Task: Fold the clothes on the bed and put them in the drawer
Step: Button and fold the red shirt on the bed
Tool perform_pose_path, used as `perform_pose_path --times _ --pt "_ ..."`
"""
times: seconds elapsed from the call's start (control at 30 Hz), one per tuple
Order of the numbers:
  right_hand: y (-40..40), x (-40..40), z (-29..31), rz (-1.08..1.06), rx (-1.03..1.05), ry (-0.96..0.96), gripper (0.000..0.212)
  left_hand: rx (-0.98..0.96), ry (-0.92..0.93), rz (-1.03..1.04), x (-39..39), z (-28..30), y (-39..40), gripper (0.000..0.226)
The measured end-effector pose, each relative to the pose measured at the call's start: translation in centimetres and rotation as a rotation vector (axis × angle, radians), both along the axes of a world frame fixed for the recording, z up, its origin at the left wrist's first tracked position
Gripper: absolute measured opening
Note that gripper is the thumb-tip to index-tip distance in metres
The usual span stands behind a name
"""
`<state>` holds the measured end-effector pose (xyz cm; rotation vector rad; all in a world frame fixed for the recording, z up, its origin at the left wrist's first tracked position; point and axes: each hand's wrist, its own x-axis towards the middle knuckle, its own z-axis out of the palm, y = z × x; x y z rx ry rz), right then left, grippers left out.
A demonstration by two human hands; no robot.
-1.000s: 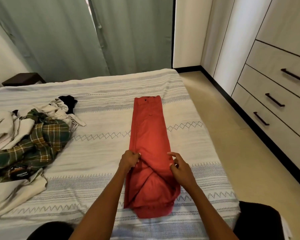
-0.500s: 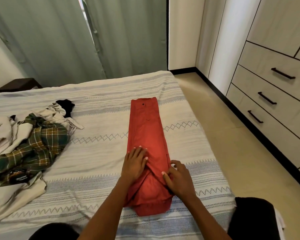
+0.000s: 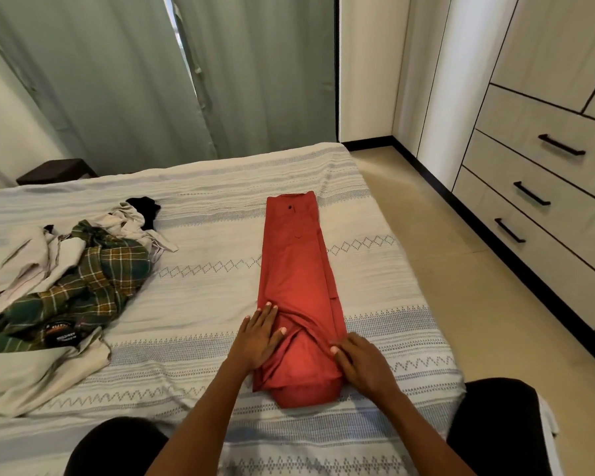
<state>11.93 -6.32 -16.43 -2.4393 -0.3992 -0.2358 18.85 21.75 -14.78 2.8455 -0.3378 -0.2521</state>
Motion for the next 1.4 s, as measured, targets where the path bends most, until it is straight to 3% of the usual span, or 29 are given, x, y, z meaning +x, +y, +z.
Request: perform_pose_path --times 0.07,0.17,0.3,0.5,0.7,0.77,0.83,0.9,0.97,1.07,1.17,1.4 --pt "-1.3 0.0 0.4 -0.043 0.059 0.059 0.037 -0.061 -0.032 -0.05 -1.2 0.2 1.0 0.062" --pt "-3.2 0.1 0.1 0.019 -0.044 0.034 0.048 -0.135 -0.127 -0.186 -3.7 0.2 4.0 0.051" --pt "-4.3 -0.1 -0.7 0.165 -0.302 0.029 0.072 -0.043 -0.179 -0.336 -6.8 -1.0 8.1 0.075" --pt "-3.5 -0.1 0.6 0.217 -0.43 0.069 0.081 0.057 -0.245 -0.326 -8.4 -1.2 6.6 0.089" --pt "-2.7 0.1 2.1 0.246 -0.282 0.084 0.071 -0.076 -0.396 -0.286 -9.1 -1.9 5.0 0.039" --pt "-2.9 0.2 3.0 0.224 -0.171 0.073 0.062 -0.202 -0.399 -0.261 -9.4 -0.7 3.7 0.04" --pt "-3.2 -0.1 4.6 0.209 -0.08 0.117 0.043 -0.3 -0.256 -0.204 -10.1 1.5 2.5 0.049" --pt "-3.5 -0.8 6.4 0.21 0.111 0.362 0.023 -0.414 -0.01 -0.082 -10.8 3.9 1.8 0.042" --pt "-3.9 -1.5 8.1 0.212 0.323 0.599 0.018 -0.631 0.18 0.033 -11.2 5.9 1.1 0.032" --pt "-4.5 -2.0 9.3 0.143 0.511 0.794 0.019 -0.967 0.35 0.254 -11.4 8.2 -0.4 0.023" --pt "-3.8 -1.6 8.6 -0.057 0.6 0.797 0.015 -1.093 0.399 0.524 -11.0 7.5 -1.2 0.025" --pt "-1.2 -0.7 4.9 -0.305 0.523 0.718 0.016 -0.973 0.293 0.804 -10.5 4.8 -3.3 0.043"
